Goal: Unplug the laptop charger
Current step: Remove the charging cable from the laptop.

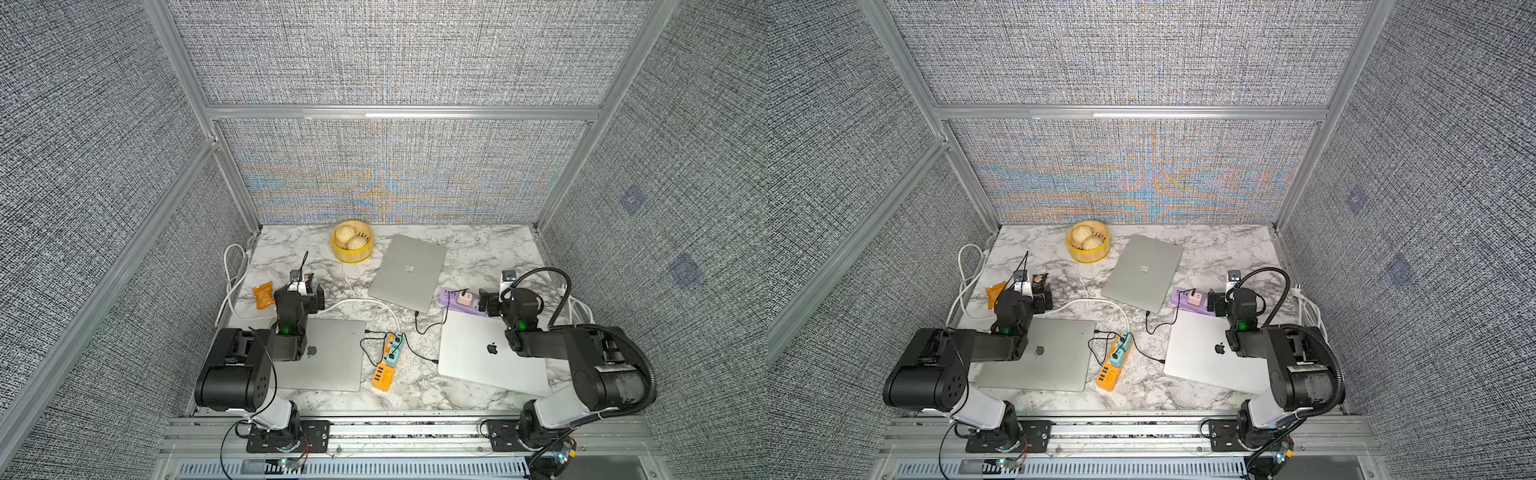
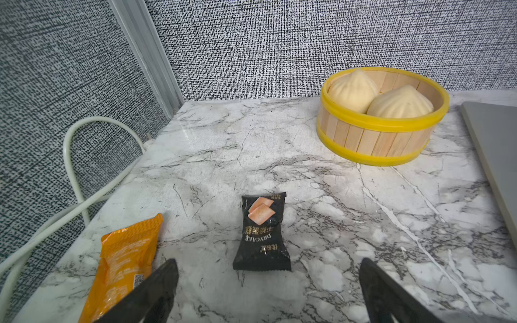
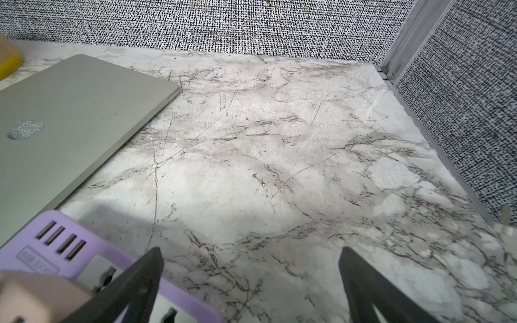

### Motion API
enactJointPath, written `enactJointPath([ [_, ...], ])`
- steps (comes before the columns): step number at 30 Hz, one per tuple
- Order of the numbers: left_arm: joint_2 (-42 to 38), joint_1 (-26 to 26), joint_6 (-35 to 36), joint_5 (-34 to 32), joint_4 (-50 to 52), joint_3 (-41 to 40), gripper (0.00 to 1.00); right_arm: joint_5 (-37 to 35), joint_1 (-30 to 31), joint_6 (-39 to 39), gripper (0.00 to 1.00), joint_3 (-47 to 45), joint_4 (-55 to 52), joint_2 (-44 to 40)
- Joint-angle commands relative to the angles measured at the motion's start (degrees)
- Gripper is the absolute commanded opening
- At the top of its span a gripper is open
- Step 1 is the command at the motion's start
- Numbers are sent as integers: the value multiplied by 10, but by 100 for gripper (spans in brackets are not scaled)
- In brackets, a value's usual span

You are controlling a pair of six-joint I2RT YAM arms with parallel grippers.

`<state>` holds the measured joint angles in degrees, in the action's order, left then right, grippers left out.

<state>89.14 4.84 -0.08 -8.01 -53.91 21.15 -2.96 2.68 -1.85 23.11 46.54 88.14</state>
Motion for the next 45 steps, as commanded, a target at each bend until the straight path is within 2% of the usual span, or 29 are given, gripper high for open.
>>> enactJointPath([
  [1, -1, 0, 1, -3, -5, 1, 100, 1, 1, 2, 99, -1, 15, -2],
  [16, -3, 1, 3, -2, -14, -3, 100, 1, 1, 2, 99, -2, 15, -2],
  [17, -4, 1, 0, -8, -37, -15, 100, 1, 1, 2, 99, -2, 15, -2],
  [19, 0, 0, -31, -80, -110, -52, 100, 1, 1, 1, 99, -2, 15, -2],
  [20, 4, -3, -35, -86, -148, -71, 100, 1, 1, 2, 99, -2, 16, -2],
  [21, 6, -3, -25, -64, -156, -74, 100, 1, 1, 1, 99, -2, 16, -2],
  [23, 0, 0, 35, 82, -85, -42, 100, 0, 1, 2, 99, -2, 16, -2],
  [24, -10, 3, 48, 108, -36, -22, 100, 0, 1, 2, 99, -2, 15, -2],
  [25, -22, 3, 24, 29, -6, -15, 100, 0, 1, 2, 99, -2, 15, -2],
  [26, -32, 2, -57, -102, 4, -17, 100, 1, 1, 2, 99, -2, 15, -2],
  [27, -37, -3, -62, -88, -4, -29, 100, 1, 1, 2, 99, -2, 16, -2],
  [29, -10, -3, 21, 47, 7, 0, 100, 1, 0, 2, 99, -2, 16, -2],
  [30, 1, -3, 18, 59, -6, 4, 100, 1, 1, 2, 99, -2, 16, -2],
  [32, -9, -4, -1, 21, 34, 15, 100, 1, 1, 1, 99, -2, 17, -2],
  [36, -5, -5, 3, 23, 7, 6, 100, 3, 0, 3, 99, 0, 13, 0],
  [39, -47, -4, -1, 3, 47, 10, 100, 21, -3, 1, 99, -7, 25, -10],
  [40, -77, -3, -2, -3, 88, 18, 100, 35, -3, -6, 99, 4, -10, -31],
  [42, -129, -3, 3, 1, 171, 43, 100, 31, -3, -1, 99, 67, -168, -83],
  [43, -155, -3, 23, 23, 218, 61, 100, 24, -2, 14, 99, 102, -251, -105],
  [45, -190, -3, 29, 64, 314, 103, 100, -1, -3, 66, 99, 135, -329, -145],
])
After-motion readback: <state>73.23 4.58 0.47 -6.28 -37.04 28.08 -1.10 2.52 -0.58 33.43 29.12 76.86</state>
